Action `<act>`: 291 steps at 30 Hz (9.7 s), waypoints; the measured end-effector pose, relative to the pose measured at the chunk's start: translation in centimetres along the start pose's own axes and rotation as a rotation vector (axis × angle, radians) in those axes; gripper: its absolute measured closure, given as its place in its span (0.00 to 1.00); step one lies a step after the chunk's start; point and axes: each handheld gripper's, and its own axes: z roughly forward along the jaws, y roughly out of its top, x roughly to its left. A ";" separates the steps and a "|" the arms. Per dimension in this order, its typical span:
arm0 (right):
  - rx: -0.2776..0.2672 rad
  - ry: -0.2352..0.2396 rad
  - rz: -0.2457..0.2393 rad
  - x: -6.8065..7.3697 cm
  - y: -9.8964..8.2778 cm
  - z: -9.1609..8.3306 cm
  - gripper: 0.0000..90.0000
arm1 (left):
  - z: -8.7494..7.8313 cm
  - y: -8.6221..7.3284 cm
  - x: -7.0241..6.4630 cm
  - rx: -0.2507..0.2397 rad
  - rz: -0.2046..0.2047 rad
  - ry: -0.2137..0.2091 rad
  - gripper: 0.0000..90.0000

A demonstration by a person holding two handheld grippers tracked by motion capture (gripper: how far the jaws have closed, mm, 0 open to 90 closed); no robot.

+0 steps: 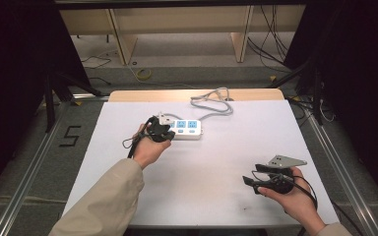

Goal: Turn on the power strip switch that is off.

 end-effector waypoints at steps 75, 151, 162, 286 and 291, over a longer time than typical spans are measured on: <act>0.005 0.003 0.005 -0.1 -0.1 -0.1 0.35 | 5.3 3.0 0.9 0.096 -0.007 0.035 1.00; 0.003 0.004 0.003 -0.1 -0.1 -0.1 0.35 | 7.3 4.3 0.3 0.200 0.027 0.050 1.00; 0.004 0.005 -0.001 0.1 -0.1 -0.1 0.35 | 7.4 4.3 0.5 0.207 -0.016 0.039 1.00; 0.008 0.006 0.001 0.1 -0.1 -0.1 0.35 | 3.4 4.6 1.1 0.131 -0.039 0.019 0.72; 0.009 0.005 0.002 0.1 -0.1 -0.1 0.35 | 2.2 4.1 1.1 0.121 -0.050 -0.004 0.54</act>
